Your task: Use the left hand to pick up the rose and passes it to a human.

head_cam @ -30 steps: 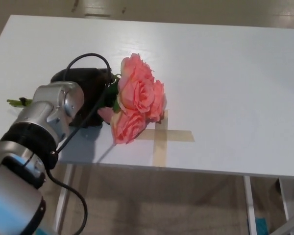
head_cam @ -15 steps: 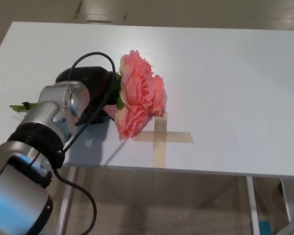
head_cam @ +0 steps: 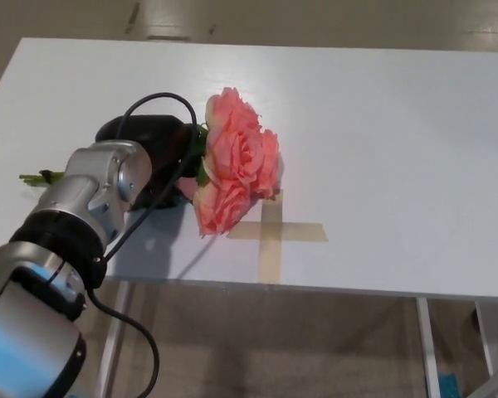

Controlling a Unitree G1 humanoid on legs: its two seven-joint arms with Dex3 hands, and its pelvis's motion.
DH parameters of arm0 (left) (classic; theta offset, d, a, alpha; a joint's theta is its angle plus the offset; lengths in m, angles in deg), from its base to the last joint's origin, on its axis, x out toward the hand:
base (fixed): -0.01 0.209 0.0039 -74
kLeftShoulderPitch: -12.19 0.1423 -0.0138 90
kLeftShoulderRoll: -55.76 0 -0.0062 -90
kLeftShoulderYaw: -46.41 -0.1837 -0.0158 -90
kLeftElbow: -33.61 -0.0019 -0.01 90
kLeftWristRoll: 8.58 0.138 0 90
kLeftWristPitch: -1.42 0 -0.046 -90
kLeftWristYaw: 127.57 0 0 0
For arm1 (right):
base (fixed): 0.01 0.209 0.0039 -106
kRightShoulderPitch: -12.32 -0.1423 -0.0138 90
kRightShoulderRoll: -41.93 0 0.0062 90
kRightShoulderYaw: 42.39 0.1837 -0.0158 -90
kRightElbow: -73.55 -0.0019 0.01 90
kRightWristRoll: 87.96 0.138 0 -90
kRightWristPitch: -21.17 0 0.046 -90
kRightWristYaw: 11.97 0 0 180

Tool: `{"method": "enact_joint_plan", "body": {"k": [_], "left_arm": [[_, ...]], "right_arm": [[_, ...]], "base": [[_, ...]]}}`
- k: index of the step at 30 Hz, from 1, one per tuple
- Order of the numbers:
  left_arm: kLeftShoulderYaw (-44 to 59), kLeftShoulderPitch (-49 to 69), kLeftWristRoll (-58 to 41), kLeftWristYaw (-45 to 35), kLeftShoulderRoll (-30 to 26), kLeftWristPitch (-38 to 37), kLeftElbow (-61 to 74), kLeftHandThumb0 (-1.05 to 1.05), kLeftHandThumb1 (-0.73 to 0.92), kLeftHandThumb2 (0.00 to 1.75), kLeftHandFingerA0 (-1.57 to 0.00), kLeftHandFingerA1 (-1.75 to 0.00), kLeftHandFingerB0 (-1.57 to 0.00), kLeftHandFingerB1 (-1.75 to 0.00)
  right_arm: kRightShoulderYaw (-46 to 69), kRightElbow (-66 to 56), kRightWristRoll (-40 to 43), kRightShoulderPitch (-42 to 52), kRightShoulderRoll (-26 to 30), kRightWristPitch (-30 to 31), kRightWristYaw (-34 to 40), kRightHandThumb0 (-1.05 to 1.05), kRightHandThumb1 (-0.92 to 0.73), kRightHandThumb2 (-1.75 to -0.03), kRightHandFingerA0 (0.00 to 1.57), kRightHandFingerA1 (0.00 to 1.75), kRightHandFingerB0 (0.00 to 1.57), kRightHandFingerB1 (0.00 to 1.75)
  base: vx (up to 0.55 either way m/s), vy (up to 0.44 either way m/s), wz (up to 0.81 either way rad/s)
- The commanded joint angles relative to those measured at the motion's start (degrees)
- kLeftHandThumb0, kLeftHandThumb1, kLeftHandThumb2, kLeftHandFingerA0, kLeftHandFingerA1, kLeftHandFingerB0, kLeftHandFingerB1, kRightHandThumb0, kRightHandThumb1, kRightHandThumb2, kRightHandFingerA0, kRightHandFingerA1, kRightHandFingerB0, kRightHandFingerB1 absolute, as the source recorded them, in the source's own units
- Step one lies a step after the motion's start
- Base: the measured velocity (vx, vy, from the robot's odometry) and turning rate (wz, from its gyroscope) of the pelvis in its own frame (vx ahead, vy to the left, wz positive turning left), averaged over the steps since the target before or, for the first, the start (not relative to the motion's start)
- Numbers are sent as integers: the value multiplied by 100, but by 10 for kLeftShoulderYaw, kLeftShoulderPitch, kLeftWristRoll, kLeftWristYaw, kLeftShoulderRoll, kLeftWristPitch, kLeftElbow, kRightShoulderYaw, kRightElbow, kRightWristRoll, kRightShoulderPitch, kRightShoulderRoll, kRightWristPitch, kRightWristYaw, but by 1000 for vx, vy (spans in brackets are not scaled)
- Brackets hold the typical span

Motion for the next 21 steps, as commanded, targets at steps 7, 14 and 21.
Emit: {"method": "enact_joint_plan", "body": {"k": [7,14,21], "left_arm": [[8,12,17,22,-39,-73,84,-20,68,62,-67,-147,-66,-45],[43,15,-1,23,-50,-102,154,-19,70,62,-68,-152,-85,-54],[131,23,-69,-25,-43,-101,213,-24,80,66,-80,-133,-87,-56]], "right_arm": [[-2,4,0,17,4,-2,-8,-35,-62,-58,67,46,55,42],[-4,7,-2,40,9,-7,-8,-35,-62,-58,67,46,56,43],[-9,9,-6,51,4,-4,-3,-38,-59,-59,68,47,57,44]], "base": [[0,0,0],[0,0,0],[0,0,0]]}}
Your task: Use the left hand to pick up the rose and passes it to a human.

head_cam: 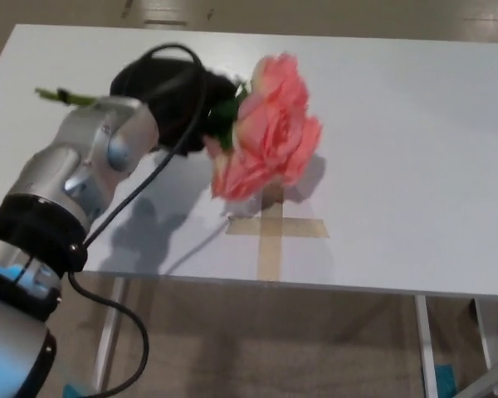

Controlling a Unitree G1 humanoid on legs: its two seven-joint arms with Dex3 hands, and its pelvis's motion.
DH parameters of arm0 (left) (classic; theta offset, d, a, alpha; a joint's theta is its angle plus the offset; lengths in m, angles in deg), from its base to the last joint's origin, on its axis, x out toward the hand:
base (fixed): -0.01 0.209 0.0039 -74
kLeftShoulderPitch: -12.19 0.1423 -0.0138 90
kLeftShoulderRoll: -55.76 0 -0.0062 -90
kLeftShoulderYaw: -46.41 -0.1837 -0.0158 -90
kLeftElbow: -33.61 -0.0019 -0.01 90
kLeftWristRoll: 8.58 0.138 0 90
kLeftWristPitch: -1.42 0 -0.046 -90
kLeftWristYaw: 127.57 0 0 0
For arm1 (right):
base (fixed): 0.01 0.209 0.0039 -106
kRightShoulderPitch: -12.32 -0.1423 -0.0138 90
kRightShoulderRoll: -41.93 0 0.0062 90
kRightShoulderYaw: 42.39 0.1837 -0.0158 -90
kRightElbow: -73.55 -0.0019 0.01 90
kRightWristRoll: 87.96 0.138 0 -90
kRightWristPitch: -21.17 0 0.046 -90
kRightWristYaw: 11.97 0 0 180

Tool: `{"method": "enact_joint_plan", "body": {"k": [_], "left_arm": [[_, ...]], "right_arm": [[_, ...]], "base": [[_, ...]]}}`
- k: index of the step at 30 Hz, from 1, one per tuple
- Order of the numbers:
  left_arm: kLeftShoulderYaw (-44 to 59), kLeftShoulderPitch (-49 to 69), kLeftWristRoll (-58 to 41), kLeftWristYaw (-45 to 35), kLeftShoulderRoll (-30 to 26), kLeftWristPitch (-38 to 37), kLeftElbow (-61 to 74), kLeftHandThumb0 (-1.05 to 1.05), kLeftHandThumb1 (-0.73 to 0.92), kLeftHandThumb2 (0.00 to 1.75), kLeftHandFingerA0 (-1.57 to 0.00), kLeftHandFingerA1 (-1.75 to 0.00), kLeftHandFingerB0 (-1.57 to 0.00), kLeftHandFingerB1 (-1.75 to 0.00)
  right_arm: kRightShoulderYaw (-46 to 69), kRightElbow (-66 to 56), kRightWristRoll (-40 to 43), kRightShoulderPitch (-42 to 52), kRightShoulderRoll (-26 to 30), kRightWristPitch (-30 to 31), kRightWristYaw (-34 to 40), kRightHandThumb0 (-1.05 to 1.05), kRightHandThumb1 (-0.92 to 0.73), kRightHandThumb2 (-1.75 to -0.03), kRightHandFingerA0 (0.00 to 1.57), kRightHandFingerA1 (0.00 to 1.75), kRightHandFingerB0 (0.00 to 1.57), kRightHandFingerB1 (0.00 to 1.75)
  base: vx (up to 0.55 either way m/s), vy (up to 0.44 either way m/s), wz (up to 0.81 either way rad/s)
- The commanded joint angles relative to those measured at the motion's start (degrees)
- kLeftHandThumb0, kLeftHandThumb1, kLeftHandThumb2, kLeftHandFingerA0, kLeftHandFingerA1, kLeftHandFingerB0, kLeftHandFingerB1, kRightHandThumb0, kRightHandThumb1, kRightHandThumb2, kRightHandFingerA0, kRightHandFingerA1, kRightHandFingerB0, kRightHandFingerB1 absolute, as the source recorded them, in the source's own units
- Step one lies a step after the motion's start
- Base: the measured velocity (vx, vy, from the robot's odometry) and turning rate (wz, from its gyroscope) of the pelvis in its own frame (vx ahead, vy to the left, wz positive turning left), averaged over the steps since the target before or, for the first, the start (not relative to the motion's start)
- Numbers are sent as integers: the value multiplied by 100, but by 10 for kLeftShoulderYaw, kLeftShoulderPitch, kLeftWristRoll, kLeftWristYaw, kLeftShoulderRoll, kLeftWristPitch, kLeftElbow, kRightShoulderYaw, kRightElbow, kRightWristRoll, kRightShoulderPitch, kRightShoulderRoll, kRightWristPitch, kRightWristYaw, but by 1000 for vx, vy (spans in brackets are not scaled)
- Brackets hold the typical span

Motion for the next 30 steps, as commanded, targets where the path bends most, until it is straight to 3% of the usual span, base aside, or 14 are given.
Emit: {"method": "enact_joint_plan", "body": {"k": [1,2,5,14,15,19,20,24,30], "left_arm": [[39,9,-48,-32,-1,-12,27,-24,80,66,-80,-133,-87,-56],[52,10,-61,-35,3,-10,33,-21,82,64,-78,-138,-72,-106],[97,18,-104,-51,20,3,55,-19,84,65,-75,-143,-68,-114],[138,-8,-129,-70,41,13,62,-17,81,69,-79,-132,-70,-108],[148,-9,-145,-77,48,18,65,-17,81,70,-83,-119,-78,-91],[183,-4,-199,-108,77,47,85,-17,82,69,-80,-123,-79,-91],[202,4,-234,-130,90,66,94,-18,82,68,-77,-132,-78,-93],[234,-4,-273,-154,111,121,103,-18,83,67,-86,-129,-79,-92],[276,-1,-329,-173,151,258,154,-21,82,65,-94,-137,-77,-92]], "right_arm": [[-4,4,-4,13,3,-1,1,-38,-59,-59,68,47,57,44],[-5,4,-5,15,3,-2,1,-39,-59,-59,68,47,57,44],[-7,3,-4,24,7,-4,-3,-40,-59,-60,69,48,57,44],[-9,4,-3,3,4,2,-1,-41,-59,-60,68,48,56,44],[-7,4,0,1,4,2,-4,-41,-59,-60,68,48,56,44],[0,4,5,2,5,4,-9,-41,-59,-60,68,48,56,44],[-1,5,5,7,3,5,-10,-41,-59,-60,68,48,56,44],[-4,5,1,5,1,6,-9,-41,-59,-60,68,48,56,44],[-8,6,-3,15,0,5,-9,-40,-60,-60,68,48,59,45]], "base": [[0,0,0],[0,0,0],[0,0,0],[0,0,0],[0,0,0],[0,0,0],[0,0,0],[0,0,0],[0,0,0]]}}
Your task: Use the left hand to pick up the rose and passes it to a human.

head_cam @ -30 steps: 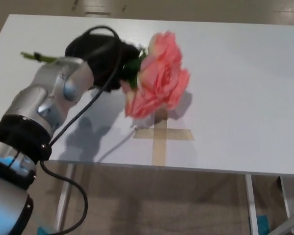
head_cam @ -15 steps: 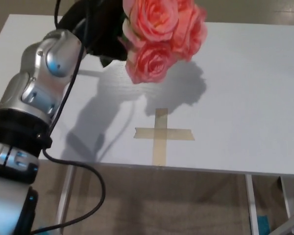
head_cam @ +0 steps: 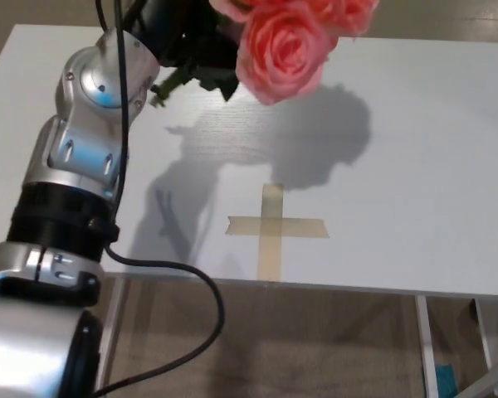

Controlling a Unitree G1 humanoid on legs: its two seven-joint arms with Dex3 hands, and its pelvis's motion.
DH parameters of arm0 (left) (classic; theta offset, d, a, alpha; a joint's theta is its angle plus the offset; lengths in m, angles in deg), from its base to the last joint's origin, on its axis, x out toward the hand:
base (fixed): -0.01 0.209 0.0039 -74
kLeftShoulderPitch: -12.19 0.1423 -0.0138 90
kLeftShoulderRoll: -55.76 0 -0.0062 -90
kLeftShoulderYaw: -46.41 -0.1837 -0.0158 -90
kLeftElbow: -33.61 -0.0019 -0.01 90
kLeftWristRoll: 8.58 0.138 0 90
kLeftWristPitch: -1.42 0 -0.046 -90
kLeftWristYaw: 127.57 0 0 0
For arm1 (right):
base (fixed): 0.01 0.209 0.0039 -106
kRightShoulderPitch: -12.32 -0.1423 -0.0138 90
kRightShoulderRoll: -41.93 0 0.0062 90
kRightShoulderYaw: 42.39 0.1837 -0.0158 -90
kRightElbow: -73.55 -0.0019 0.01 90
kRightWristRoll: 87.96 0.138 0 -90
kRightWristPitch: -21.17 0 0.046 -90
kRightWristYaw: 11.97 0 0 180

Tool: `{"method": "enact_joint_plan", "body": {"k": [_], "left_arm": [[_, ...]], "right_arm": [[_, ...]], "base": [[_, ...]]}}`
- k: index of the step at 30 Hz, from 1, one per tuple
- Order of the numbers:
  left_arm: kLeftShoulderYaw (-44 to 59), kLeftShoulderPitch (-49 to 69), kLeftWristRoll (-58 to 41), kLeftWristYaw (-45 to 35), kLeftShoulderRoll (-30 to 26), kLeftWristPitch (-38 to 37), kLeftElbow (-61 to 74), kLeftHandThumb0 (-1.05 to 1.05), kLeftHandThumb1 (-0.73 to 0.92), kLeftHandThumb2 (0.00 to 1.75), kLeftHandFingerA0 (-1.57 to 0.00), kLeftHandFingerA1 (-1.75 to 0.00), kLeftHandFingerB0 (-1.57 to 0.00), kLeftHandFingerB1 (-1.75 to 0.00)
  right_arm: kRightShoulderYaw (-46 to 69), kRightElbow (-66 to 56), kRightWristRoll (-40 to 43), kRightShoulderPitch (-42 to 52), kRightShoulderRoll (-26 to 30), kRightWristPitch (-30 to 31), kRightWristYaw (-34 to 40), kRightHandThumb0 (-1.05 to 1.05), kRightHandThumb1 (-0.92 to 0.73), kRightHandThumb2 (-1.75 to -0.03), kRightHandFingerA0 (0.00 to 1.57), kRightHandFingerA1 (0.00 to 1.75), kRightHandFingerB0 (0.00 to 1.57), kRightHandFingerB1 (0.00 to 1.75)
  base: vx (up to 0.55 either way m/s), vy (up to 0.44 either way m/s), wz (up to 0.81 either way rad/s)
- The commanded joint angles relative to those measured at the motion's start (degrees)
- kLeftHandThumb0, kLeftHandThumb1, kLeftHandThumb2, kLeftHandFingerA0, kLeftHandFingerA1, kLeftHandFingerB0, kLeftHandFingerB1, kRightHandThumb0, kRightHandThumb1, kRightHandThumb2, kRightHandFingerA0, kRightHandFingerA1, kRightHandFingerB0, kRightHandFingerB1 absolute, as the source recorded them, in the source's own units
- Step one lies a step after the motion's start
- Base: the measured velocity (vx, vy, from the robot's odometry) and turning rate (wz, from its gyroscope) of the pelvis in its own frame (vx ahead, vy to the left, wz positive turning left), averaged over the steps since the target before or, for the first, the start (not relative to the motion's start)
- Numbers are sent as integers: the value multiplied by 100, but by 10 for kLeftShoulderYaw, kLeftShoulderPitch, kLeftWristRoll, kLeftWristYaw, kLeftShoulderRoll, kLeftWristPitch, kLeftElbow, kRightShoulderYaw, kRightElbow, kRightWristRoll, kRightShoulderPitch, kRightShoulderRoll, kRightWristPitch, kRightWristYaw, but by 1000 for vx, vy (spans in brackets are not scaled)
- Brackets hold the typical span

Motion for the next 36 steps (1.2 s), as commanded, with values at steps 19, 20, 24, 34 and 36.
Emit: {"method": "enact_joint_plan", "body": {"k": [19,20,24,34,36], "left_arm": [[76,32,-155,-31,89,307,98,-19,81,63,-94,-144,-84,-86],[77,33,-156,-29,90,311,101,-19,81,63,-94,-144,-84,-86],[77,35,-157,-28,90,321,108,-19,81,63,-94,-144,-84,-86],[63,116,-182,3,170,335,161,-16,82,64,-94,-142,-81,-90],[56,124,-180,7,177,334,162,-16,81,65,-96,-144,-80,-90]], "right_arm": [[-12,5,-4,11,-4,9,-5,-38,-63,-57,70,46,58,42],[-12,5,-4,11,-4,9,-5,-38,-63,-57,70,46,58,42],[-13,5,-3,11,-4,9,-5,-38,-63,-57,70,46,58,42],[-18,6,-6,20,-8,9,-8,-41,-59,-60,67,48,57,44],[-18,5,-5,21,-7,9,-10,-38,-63,-59,67,46,59,44]], "base": [[0,0,0],[0,0,0],[0,0,0],[0,0,0],[0,0,0]]}}
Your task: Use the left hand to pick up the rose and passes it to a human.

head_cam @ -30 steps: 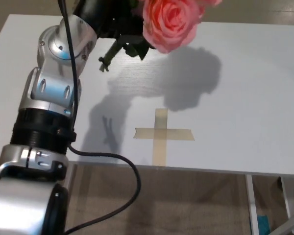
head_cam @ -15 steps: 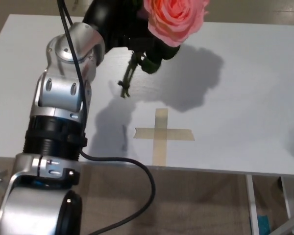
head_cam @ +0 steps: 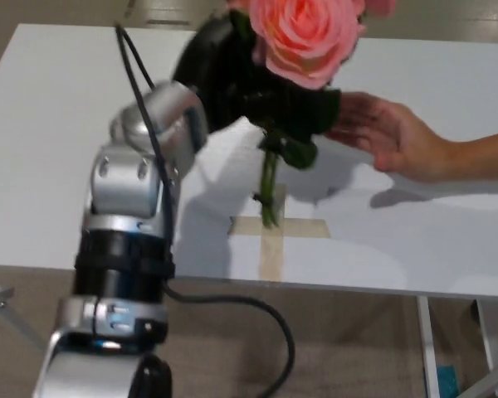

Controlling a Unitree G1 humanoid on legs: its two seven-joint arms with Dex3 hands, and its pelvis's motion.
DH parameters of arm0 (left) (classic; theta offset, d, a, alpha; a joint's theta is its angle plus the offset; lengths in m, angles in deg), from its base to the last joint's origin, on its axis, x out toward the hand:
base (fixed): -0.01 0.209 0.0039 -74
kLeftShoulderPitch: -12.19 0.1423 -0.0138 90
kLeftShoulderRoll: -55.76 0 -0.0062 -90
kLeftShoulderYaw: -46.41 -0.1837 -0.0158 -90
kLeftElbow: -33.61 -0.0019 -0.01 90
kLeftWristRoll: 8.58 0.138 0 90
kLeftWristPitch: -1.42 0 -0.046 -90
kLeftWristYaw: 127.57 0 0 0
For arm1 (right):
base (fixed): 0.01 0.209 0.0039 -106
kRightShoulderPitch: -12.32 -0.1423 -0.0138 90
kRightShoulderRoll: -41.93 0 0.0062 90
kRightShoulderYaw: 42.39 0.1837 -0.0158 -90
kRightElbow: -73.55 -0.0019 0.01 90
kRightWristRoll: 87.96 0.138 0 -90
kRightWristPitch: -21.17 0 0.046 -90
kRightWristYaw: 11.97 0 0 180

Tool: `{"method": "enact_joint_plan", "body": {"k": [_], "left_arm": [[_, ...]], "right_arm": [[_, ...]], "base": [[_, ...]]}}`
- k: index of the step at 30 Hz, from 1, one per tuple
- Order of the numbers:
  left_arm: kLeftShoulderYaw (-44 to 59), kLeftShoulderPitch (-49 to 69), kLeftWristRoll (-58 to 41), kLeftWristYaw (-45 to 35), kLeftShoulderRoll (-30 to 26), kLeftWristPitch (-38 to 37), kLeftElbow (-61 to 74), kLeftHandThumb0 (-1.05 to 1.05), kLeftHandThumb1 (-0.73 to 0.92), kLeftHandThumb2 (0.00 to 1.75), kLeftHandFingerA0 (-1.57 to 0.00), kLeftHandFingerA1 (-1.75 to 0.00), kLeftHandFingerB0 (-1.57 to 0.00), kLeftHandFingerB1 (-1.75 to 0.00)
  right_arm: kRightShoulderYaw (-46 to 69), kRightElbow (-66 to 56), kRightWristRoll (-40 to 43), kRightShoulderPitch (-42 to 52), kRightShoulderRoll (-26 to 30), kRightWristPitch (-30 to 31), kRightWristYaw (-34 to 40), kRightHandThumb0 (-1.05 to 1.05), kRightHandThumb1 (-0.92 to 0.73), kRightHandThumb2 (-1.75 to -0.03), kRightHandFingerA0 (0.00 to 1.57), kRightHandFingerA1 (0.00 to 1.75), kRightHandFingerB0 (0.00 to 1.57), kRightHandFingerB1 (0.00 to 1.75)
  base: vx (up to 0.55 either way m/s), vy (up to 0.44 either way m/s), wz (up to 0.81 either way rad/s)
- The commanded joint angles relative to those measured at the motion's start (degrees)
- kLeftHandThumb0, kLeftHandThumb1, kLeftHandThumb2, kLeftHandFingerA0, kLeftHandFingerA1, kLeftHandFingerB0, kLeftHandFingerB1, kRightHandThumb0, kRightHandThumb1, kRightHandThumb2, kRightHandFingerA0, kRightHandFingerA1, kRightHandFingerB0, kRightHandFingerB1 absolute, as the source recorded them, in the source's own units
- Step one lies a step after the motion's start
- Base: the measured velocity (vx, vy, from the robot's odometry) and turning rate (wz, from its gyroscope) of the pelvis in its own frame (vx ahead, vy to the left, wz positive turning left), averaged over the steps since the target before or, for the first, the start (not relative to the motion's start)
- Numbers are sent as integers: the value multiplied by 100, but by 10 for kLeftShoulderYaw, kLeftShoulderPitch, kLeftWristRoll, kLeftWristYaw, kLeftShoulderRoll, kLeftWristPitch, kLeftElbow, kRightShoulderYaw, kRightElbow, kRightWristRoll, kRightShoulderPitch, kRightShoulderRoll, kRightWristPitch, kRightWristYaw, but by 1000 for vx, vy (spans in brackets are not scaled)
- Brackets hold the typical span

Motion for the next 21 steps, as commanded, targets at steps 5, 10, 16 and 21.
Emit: {"method": "enact_joint_plan", "body": {"k": [5,10,16,21], "left_arm": [[-24,32,-30,25,32,21,-3,-16,81,65,-96,-146,-82,-87],[-32,25,-45,26,37,15,-7,-17,82,65,-97,-147,-81,-89],[-45,27,-54,23,41,-4,-14,-17,83,65,-96,-147,-80,-95],[-52,24,-62,21,40,-17,-25,-16,83,65,-95,-146,-80,-96]], "right_arm": [[0,3,-1,13,-5,6,-10,-38,-63,-59,66,46,56,43],[-1,2,-3,8,-5,8,-7,-38,-63,-59,68,47,59,44],[0,2,-2,6,-4,11,-10,-39,-63,-59,67,46,58,44],[-3,1,-4,5,-6,11,-11,-39,-63,-59,67,46,57,43]], "base": [[0,0,0],[0,0,0],[0,0,0],[0,0,0]]}}
